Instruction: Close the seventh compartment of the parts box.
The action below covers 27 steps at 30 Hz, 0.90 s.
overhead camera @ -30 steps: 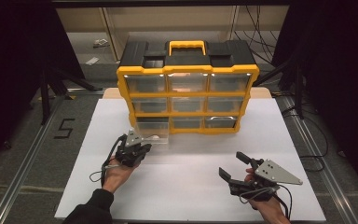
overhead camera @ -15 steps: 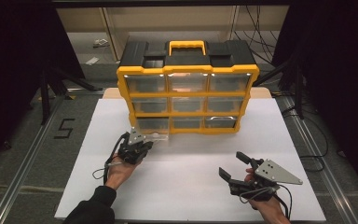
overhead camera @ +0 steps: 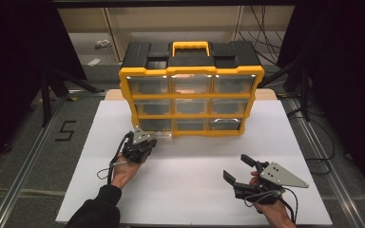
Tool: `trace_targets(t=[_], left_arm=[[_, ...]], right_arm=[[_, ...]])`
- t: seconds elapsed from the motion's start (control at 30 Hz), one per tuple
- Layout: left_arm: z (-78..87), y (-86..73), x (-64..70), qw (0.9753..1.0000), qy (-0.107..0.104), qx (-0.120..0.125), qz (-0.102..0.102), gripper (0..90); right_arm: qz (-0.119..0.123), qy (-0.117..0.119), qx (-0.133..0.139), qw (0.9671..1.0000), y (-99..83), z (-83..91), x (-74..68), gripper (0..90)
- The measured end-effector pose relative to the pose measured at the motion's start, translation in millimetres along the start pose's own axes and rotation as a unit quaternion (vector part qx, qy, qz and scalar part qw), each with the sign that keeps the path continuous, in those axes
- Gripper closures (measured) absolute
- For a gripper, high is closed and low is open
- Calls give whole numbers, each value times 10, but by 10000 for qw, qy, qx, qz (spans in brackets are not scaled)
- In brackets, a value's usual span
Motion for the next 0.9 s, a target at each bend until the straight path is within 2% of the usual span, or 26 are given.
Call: trace_targets(t=[0.67, 0.9], left_arm=[[-142, 39, -109, 9998, 164, 120, 54, 898], [-185, 41, -129, 9998, 188, 91, 20, 898]], right_arm=[[-2, 4, -8, 10000, 0, 1, -1, 194], [-12, -2, -29, 10000, -3, -2, 5, 194]])
Point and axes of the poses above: each handheld gripper's, and its own axes: z roughly backward along the jaws, y roughly out of its top, x roughly to its right, the point moved 4 cm from there along -z, roughly forward along the jaws, and after that the axes turned 11 degrees about -z, right-handed, at the moved point
